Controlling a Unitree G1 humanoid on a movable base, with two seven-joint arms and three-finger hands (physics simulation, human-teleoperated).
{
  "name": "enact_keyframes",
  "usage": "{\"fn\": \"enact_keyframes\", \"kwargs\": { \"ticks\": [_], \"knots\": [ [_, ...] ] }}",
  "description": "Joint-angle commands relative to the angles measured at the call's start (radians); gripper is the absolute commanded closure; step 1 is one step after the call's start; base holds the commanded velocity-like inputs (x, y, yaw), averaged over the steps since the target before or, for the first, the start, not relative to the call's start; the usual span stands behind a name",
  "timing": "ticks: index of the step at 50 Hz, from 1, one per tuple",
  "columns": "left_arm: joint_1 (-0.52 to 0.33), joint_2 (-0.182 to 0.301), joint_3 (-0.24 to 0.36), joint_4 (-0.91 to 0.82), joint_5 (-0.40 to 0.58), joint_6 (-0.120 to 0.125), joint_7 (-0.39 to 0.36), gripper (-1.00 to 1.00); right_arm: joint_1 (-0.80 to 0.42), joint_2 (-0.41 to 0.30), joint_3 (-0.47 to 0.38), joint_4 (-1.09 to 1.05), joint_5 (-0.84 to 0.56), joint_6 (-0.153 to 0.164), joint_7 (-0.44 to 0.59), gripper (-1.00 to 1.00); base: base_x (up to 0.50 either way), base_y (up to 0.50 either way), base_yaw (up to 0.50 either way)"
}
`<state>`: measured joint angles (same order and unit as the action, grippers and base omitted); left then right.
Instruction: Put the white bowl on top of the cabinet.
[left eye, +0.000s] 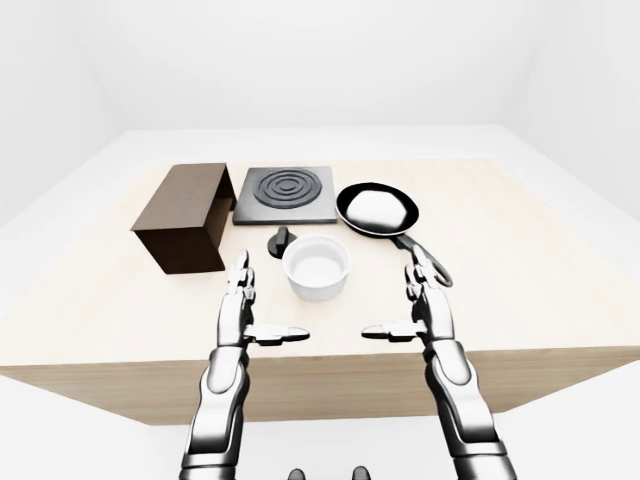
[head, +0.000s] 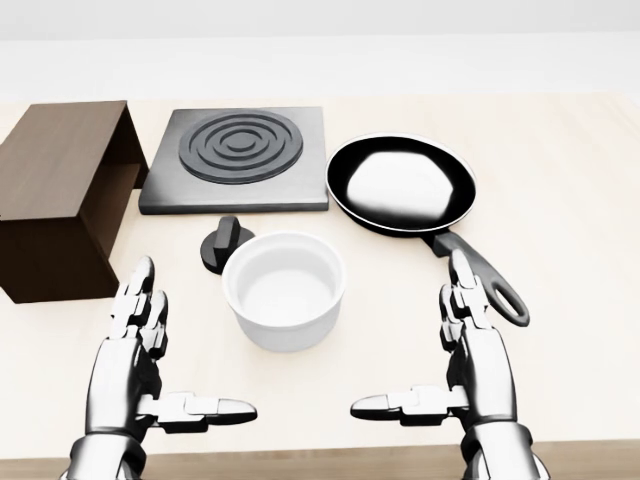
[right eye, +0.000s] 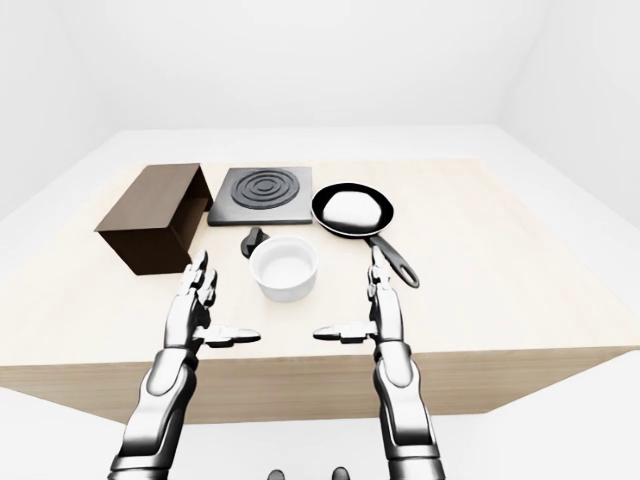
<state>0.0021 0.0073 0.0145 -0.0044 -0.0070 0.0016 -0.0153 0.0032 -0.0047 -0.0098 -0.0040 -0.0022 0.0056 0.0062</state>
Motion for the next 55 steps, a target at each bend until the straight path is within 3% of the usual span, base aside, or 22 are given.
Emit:
{"fn": "enact_keyframes", "kwargs": {
  "ticks": [1, 34, 55],
  "knots": [
    [0.011, 0.012, 0.021, -0.019, -0.010, 0.008, -0.028, -1.00, 0.012, -0.007, -0.012, -0.018, -0.010, 0.019, 0.003, -1.00, 0.00, 0.00, 0.00],
    [0.030, 0.007, 0.007, -0.048, 0.015, 0.012, -0.032, -1.00, 0.044, -0.003, -0.006, -0.085, -0.011, 0.034, 0.005, -1.00, 0.00, 0.00, 0.00],
    [0.035, 0.005, 0.001, -0.049, 0.024, 0.007, -0.033, -1.00, 0.041, -0.001, -0.002, -0.064, -0.014, 0.022, 0.002, -1.00, 0.21, 0.00, 0.00]
  ]
}}
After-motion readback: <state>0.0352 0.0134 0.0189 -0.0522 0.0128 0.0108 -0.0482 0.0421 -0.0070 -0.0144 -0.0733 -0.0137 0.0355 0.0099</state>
